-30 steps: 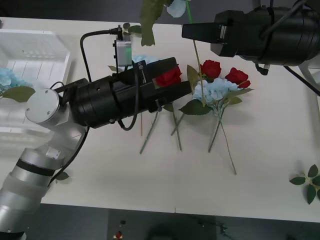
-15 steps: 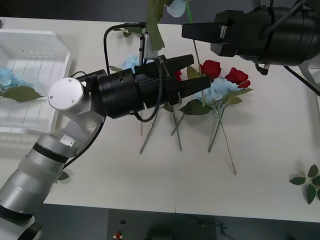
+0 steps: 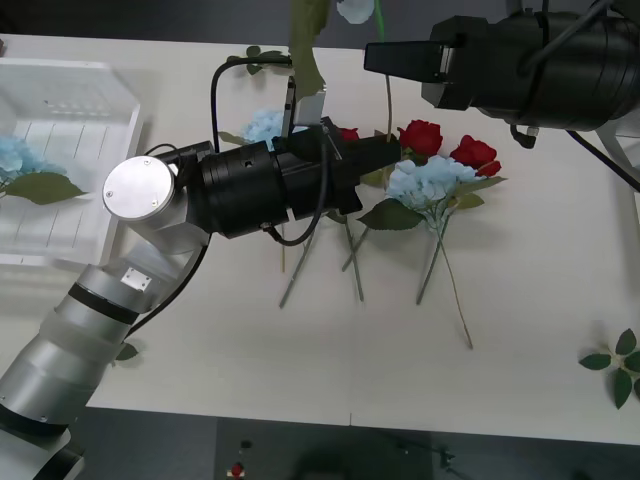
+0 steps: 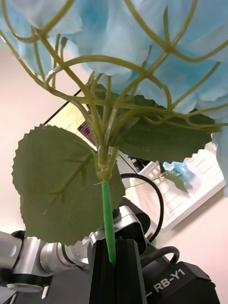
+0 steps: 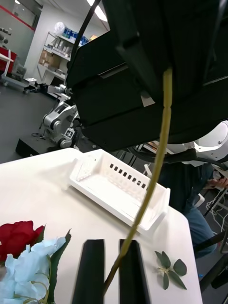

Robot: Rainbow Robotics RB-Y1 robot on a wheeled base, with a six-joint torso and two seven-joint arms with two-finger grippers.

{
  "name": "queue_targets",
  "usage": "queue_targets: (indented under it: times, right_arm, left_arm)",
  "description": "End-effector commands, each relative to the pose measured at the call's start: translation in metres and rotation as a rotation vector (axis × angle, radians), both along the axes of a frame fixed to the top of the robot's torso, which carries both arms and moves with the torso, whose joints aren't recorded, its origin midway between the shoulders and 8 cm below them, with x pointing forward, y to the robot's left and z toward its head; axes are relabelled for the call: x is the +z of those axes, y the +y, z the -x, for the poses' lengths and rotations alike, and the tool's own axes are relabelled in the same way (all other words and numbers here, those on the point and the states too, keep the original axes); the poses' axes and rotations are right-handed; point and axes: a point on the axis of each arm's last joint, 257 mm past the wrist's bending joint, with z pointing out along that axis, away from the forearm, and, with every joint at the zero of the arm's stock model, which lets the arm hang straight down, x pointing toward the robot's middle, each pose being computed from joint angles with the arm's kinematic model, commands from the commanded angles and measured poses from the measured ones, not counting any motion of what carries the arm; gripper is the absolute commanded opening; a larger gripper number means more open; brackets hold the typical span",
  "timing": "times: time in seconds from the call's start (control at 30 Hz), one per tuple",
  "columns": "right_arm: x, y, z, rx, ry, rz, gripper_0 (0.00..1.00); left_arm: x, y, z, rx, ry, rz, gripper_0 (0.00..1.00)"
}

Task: Put the red flowers into the right box and the blue flowers into the left box

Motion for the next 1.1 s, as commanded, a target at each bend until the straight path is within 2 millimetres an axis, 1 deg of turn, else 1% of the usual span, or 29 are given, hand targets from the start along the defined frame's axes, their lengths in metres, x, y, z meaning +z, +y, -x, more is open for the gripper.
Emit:
queue_targets:
  times: [0.03,0.07,0.1,0.13,0.17,0.2,0.23,0.27,0.37,0.43,0.5,0.53,0.63,0.73,0.77,0.8,0.83,0.93,0.97,1.03,1.07,1.1]
  right_arm:
    - [0.018,0.014,0.016,0.047,-0.017,-0.02,0.0]
    - [0.018,0.014,0.016,0.047,-0.014,-0.02,0.02]
    - [0.019,0.014,0.016,0.047,-0.015,-0.02,0.11]
    - [0.017,0.014,0.016,0.043,-0.017,-0.015,0.5]
    - [0.017,0.014,0.015,0.042,-0.016,-0.015,0.62]
    - [0.018,0.014,0.015,0.041,-0.016,-0.015,0.83]
    - [0.017,0.014,0.015,0.043,-0.016,-0.014,0.98]
    - [0.017,0.014,0.015,0.042,-0.015,-0.015,1.0]
    - [0.018,0.014,0.015,0.041,-0.016,-0.015,1.0]
    - [0.018,0.013,0.014,0.04,-0.013,-0.017,1.0]
    - [0.018,0.013,0.013,0.035,-0.01,-0.019,1.0]
    - [0.019,0.012,0.011,0.029,-0.008,-0.021,1.0]
    - [0.019,0.01,0.007,0.013,-0.006,-0.025,1.0]
    - [0.019,0.005,0.001,-0.006,-0.002,-0.017,1.0]
    - [0.018,0.003,0.0,-0.01,-0.002,-0.013,1.0]
    - [0.017,-0.001,-0.003,-0.021,-0.001,-0.003,1.0]
    - [0.015,-0.005,-0.006,-0.031,0.001,0.005,1.0]
    - [0.006,-0.026,-0.02,-0.088,-0.012,0.069,1.0]
    - [0.003,-0.031,-0.023,-0.104,-0.02,0.092,1.0]
    - [-0.009,-0.055,-0.037,-0.171,-0.057,0.192,1.0]
    - [-0.012,-0.06,-0.04,-0.185,-0.066,0.217,1.0]
    - [-0.02,-0.072,-0.046,-0.216,-0.081,0.274,1.0]
  left_arm:
    - [0.016,-0.009,0.004,-0.02,-0.041,0.0,0.0]
    - [0.016,-0.009,0.004,-0.02,-0.041,0.0,0.0]
    - [0.015,-0.009,0.004,-0.02,-0.042,-0.001,0.0]
    - [0.015,-0.009,0.004,-0.02,-0.042,-0.001,0.0]
    - [0.015,-0.008,0.003,-0.018,-0.042,-0.002,0.0]
    - [0.015,-0.008,0.004,-0.018,-0.042,-0.004,0.0]
    - [0.014,-0.007,0.003,-0.016,-0.043,-0.006,0.0]
    - [0.014,-0.006,0.002,-0.014,-0.043,-0.009,0.0]
    - [0.014,0.0,0.001,-0.012,-0.036,-0.007,0.0]
    - [0.016,0.008,-0.001,-0.009,-0.019,0.013,0.0]
    - [0.017,0.022,-0.006,0.006,0.002,0.029,0.0]
    - [0.02,0.036,-0.009,0.02,0.012,0.044,0.0]
    - [0.025,0.068,-0.017,0.064,0.012,0.053,0.0]
    - [0.033,0.118,-0.033,0.146,-0.007,0.041,0.0]
    - [0.035,0.126,-0.036,0.16,-0.014,0.034,0.0]
    - [0.037,0.141,-0.041,0.186,-0.028,0.014,0.0]
    - [0.037,0.152,-0.045,0.199,-0.014,0.007,0.0]
    - [0.033,0.19,-0.058,0.246,0.096,-0.028,0.0]
    - [0.032,0.198,-0.061,0.256,0.123,-0.033,0.0]
    - [0.031,0.225,-0.065,0.266,0.251,-0.032,0.0]
    - [0.031,0.23,-0.065,0.267,0.276,-0.039,0.0]
    - [0.029,0.243,-0.067,0.284,0.321,-0.061,0.0]
